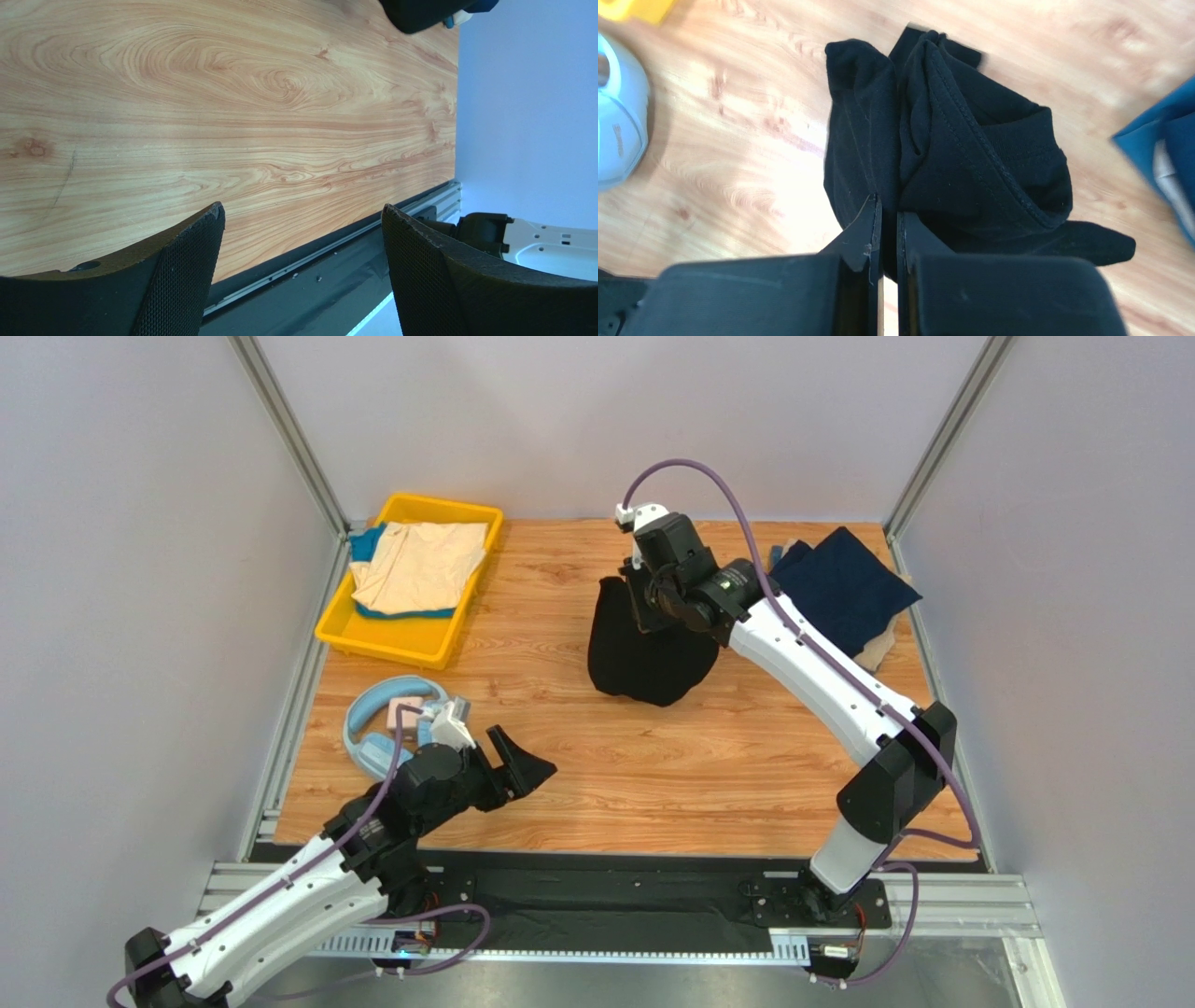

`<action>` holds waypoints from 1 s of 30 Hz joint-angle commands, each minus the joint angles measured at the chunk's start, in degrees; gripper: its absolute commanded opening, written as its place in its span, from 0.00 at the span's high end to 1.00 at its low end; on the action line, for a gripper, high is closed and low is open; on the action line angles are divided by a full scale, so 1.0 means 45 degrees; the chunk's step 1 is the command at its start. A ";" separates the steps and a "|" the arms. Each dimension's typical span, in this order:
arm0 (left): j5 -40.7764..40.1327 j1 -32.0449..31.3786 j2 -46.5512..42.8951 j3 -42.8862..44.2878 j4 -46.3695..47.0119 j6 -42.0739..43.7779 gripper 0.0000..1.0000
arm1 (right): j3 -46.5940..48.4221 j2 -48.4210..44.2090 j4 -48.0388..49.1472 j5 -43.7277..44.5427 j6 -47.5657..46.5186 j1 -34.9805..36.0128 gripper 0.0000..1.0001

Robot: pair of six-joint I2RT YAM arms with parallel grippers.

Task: Fold and stack the t-shirts
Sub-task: Flatten out the tshirt

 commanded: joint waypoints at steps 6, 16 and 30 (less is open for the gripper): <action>0.0128 0.0050 0.0920 0.0331 0.0194 0.0015 0.12 | -0.3647 0.0943 -0.0109 -0.3702 0.2033 0.0852 1.00; 0.0147 0.0050 0.1057 0.0370 0.0311 0.0093 0.12 | -0.5897 -0.0443 0.0616 -0.3530 0.2991 0.2358 0.50; 0.0245 0.0050 0.1077 0.0292 0.0370 0.0054 0.12 | -0.4513 0.0215 0.0714 -0.1766 0.1858 0.2104 0.30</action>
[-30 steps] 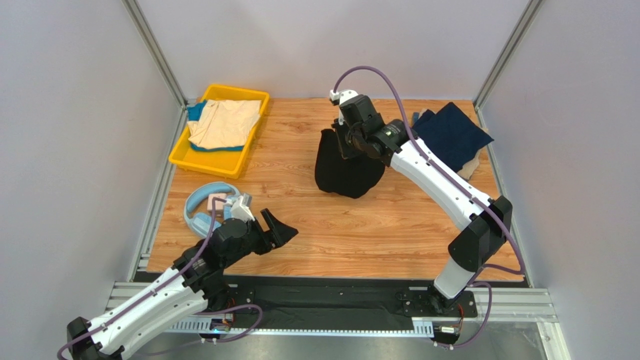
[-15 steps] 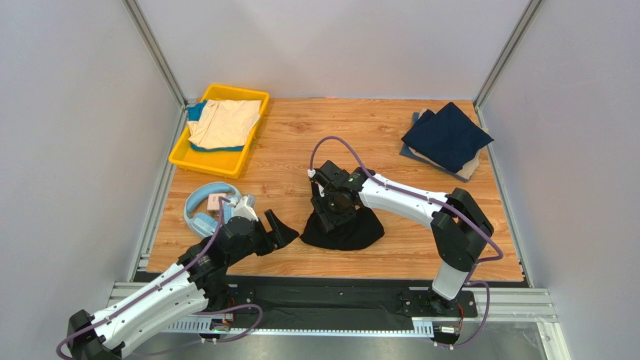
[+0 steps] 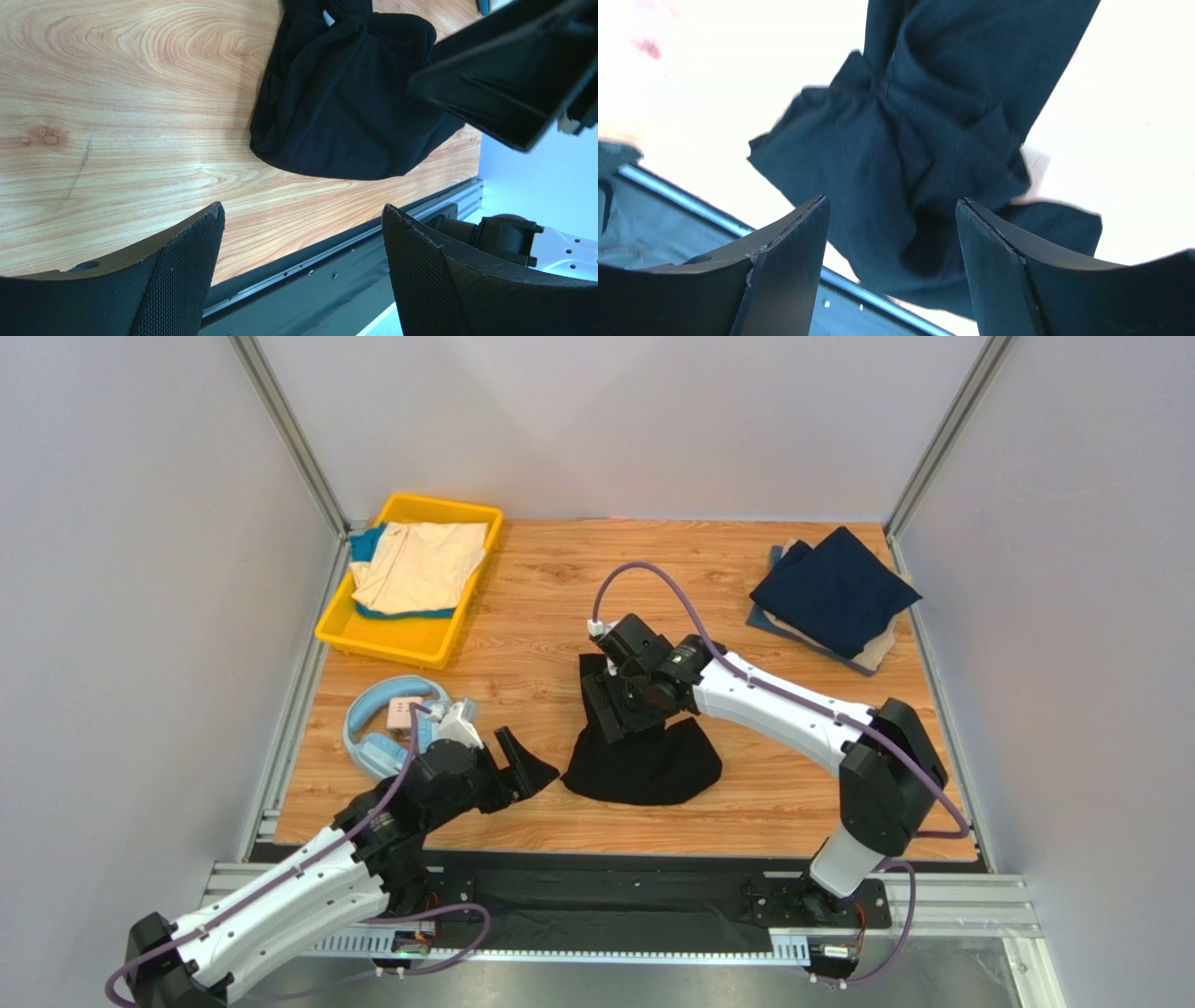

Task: Fold and stack the t-shirts
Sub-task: Flatten out the tshirt

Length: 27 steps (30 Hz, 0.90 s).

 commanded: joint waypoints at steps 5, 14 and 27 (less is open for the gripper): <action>0.0017 0.0026 -0.0460 0.0171 0.0043 -0.0122 0.12 | 0.1032 0.1079 0.0106 -0.0074 -0.0542 -0.0067 0.45; 0.0113 0.0045 -0.0285 0.0091 0.0374 -0.0122 0.12 | 0.0778 0.0202 -0.0344 0.0199 -0.0581 -0.0087 1.00; 0.0211 0.0045 0.0516 0.0639 0.0512 0.0288 0.14 | 0.4579 -0.0464 -0.2060 -0.0094 -0.1908 -0.0087 1.00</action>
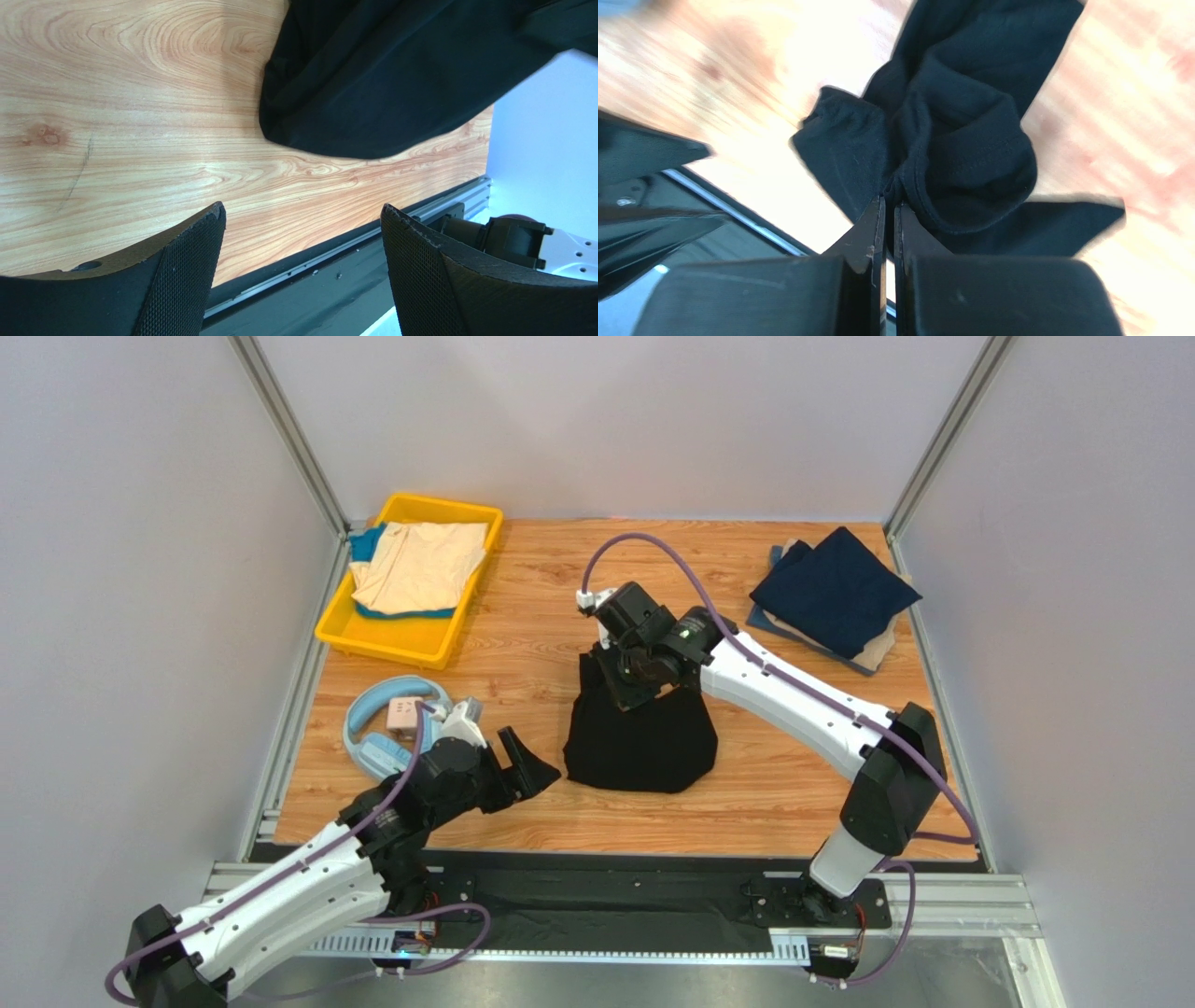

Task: Fold and stack the t-shirts
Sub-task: Flatten out the tshirt

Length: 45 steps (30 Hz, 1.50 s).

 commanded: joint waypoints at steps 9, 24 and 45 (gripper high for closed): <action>0.0021 0.0045 0.0035 0.0473 0.0274 0.0103 0.14 | 0.5901 -0.1013 -0.1197 -0.0157 -0.1587 -0.0028 1.00; -0.0819 0.0045 -0.0884 0.0453 -0.0801 0.0239 0.14 | 0.4778 -0.3200 -0.0299 0.0522 -0.1607 -0.0009 1.00; -0.0780 0.0064 0.6222 0.3535 0.1737 0.3481 0.12 | -0.0971 -0.4978 0.0132 0.2773 0.0014 -0.0243 1.00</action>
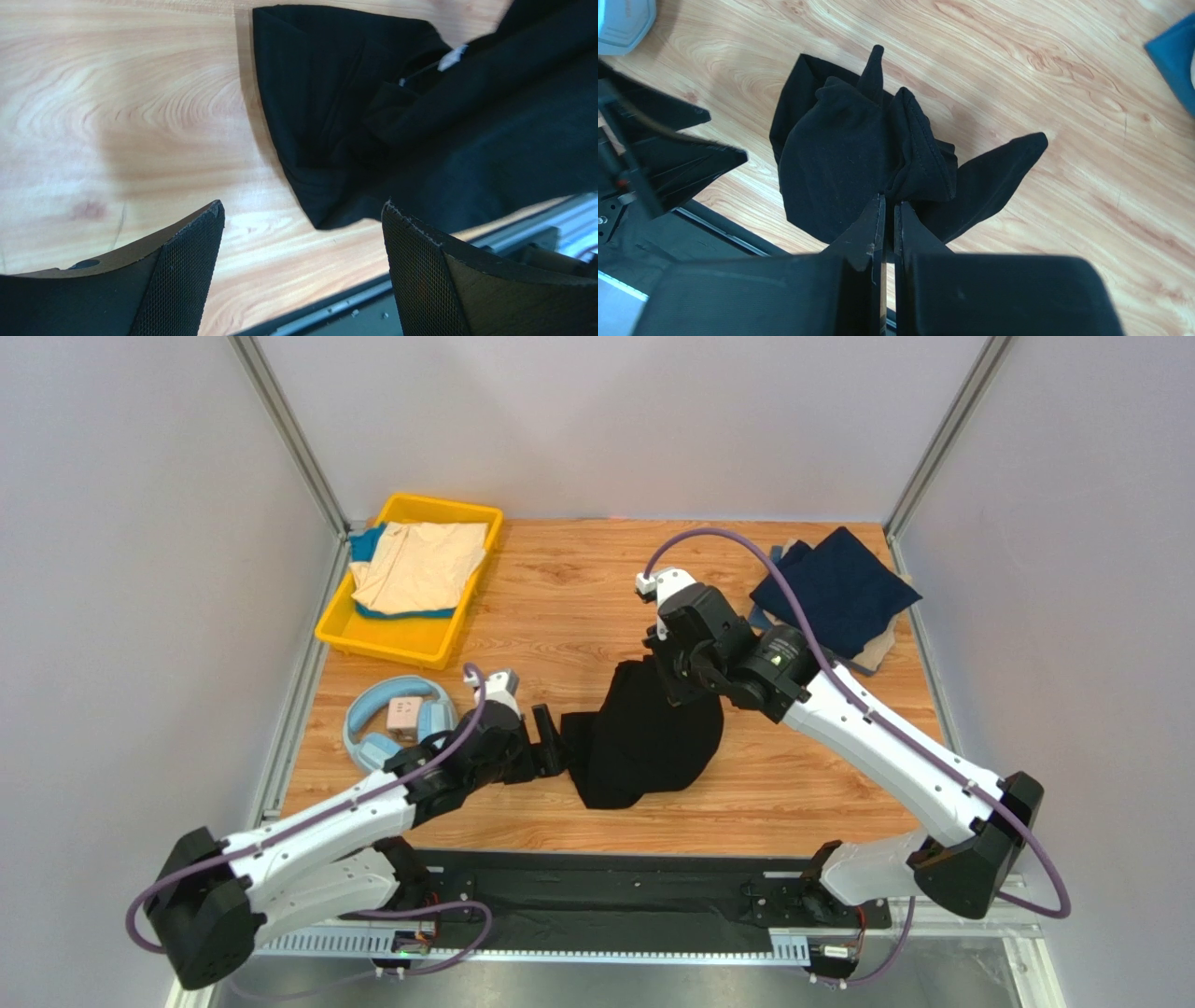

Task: Fold and stack the t-shirts
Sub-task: Flatten out the tshirt

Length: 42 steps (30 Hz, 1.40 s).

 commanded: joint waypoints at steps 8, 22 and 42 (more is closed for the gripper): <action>0.0643 0.0776 0.4424 0.2004 0.2621 0.1483 0.14 | -0.0585 -0.1761 0.0276 0.0524 0.0701 -0.0068 1.00; 0.1680 0.1539 0.8522 0.4503 0.0870 0.2167 0.23 | -0.0819 -0.1899 0.0432 0.0055 0.0974 -0.0127 1.00; -0.0367 0.1733 0.8415 0.5401 -0.1299 0.2790 1.00 | -0.1736 -0.2347 0.0315 0.1516 0.1383 -0.0263 1.00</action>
